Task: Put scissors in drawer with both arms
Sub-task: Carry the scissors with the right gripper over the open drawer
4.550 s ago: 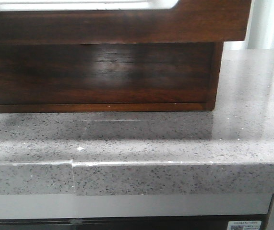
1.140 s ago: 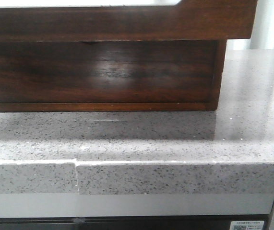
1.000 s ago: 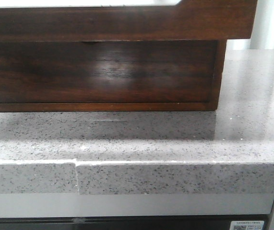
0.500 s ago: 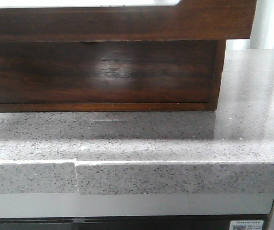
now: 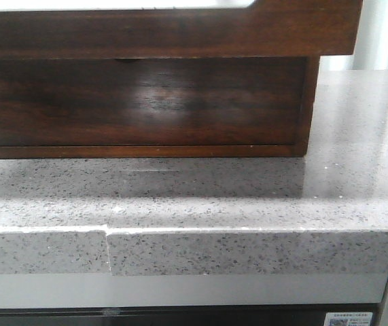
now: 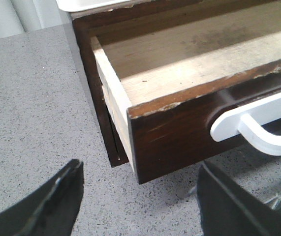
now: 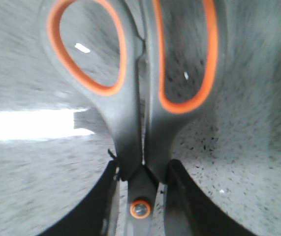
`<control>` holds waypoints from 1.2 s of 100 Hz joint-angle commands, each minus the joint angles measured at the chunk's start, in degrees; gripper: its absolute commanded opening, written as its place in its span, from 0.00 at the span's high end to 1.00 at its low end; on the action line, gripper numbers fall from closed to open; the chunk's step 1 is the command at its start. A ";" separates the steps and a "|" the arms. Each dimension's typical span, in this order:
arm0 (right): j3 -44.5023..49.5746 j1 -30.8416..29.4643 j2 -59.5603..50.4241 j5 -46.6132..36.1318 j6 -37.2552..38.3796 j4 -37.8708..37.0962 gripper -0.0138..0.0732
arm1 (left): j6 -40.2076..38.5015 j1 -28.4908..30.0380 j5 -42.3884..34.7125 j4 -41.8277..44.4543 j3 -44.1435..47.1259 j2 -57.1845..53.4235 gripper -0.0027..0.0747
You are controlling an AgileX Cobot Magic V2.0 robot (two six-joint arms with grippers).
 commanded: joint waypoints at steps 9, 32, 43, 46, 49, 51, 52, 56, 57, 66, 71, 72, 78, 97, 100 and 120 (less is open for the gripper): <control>-5.75 4.20 -9.16 0.35 -1.24 0.86 0.82 | -0.38 -0.47 -4.31 -1.03 -2.05 0.34 0.37; -14.73 14.77 -18.12 -0.34 -2.73 0.95 0.82 | -0.38 -0.47 -4.31 -1.03 -2.05 0.34 0.37; -17.89 20.80 -21.02 -1.59 -4.18 1.06 0.82 | -0.38 -0.47 -4.44 -1.03 -2.05 0.34 0.37; -18.46 22.95 -21.68 -1.84 -5.40 1.30 0.82 | -0.38 -0.47 -4.44 -1.03 -2.05 0.34 0.37; -18.92 24.78 -22.25 -2.13 -5.86 1.52 0.82 | -0.38 -0.47 -4.44 -1.03 -2.05 0.34 0.37; -19.19 26.19 -22.62 -2.41 -6.14 1.52 0.82 | -0.38 -0.47 -4.44 -1.03 -2.05 0.34 0.37; -19.34 26.67 -22.75 -2.54 -6.28 1.52 0.82 | -0.38 -0.47 -4.44 -1.03 -2.05 0.34 0.37; -19.59 29.52 -23.38 -2.65 -7.60 1.90 0.82 | -0.38 -0.47 -4.44 -1.03 -2.05 0.34 0.37; -19.59 29.99 -23.55 -2.65 -7.84 2.12 0.82 | -0.38 -0.47 -4.44 -1.03 -2.05 0.34 0.37; -19.68 36.27 -24.10 -2.64 -10.68 3.20 0.82 | -0.38 -0.47 -4.44 -1.03 -2.05 0.34 0.37; -19.68 39.67 -24.10 -2.66 -11.38 3.20 0.82 | -0.38 -0.47 -4.44 -1.03 -2.05 0.34 0.37; -19.68 40.59 -24.10 -2.58 -11.68 3.20 0.82 | -0.38 -0.47 -4.44 -1.03 -2.05 0.34 0.37; -19.68 44.24 -23.97 -2.43 -13.30 3.21 0.82 | -0.38 -0.47 -4.44 -1.03 -2.05 0.34 0.37; -19.19 56.12 -23.90 -2.43 -17.47 2.44 0.82 | -0.38 -0.47 -4.44 -1.03 -2.05 0.34 0.37; -19.08 58.29 -23.75 -2.43 -17.85 1.71 0.82 | -0.38 -0.47 -4.44 -1.03 -2.05 0.34 0.37; -17.24 72.04 -19.80 -2.54 -15.19 -15.34 0.82 | -0.38 -0.47 -4.44 -1.03 -2.05 0.34 0.37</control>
